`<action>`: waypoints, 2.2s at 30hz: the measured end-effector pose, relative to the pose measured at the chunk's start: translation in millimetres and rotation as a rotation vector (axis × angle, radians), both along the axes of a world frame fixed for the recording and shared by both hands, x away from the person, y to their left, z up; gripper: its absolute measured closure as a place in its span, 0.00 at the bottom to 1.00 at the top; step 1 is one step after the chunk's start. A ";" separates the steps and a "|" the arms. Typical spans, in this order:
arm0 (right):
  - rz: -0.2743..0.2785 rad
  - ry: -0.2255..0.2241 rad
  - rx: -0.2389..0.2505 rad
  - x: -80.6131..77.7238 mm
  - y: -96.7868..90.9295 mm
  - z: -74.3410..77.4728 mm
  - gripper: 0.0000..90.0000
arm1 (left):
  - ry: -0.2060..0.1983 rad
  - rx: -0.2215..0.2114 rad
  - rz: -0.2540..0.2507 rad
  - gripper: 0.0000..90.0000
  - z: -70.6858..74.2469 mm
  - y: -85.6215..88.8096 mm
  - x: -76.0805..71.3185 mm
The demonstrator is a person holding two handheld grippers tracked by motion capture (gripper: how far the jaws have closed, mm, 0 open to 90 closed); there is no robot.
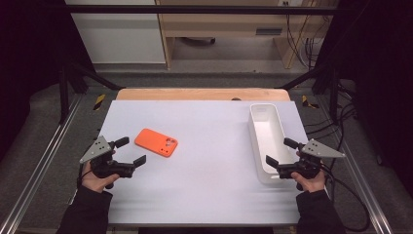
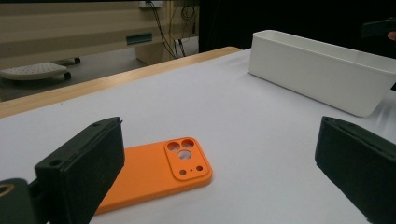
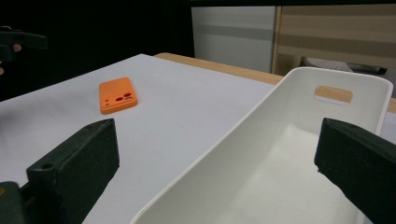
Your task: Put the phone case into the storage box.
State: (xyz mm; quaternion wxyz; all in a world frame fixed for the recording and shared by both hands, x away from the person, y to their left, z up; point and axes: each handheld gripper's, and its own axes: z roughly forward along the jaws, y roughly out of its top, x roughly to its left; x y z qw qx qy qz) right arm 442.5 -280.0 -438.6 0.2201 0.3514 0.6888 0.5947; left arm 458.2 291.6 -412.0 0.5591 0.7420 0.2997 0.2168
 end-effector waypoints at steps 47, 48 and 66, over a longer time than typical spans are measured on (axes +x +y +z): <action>0.003 0.001 -0.017 -1.7 -1.8 2.1 0.00 | 0.114 0.137 0.062 0.01 9.8 -19.0 65.8; 0.003 0.001 -0.016 -1.7 -1.7 2.1 0.00 | 0.117 0.140 0.066 0.01 9.6 -19.4 68.2; 0.004 0.003 -0.017 -1.2 -0.6 1.4 0.00 | 0.146 0.176 0.147 0.09 1.1 -22.1 106.1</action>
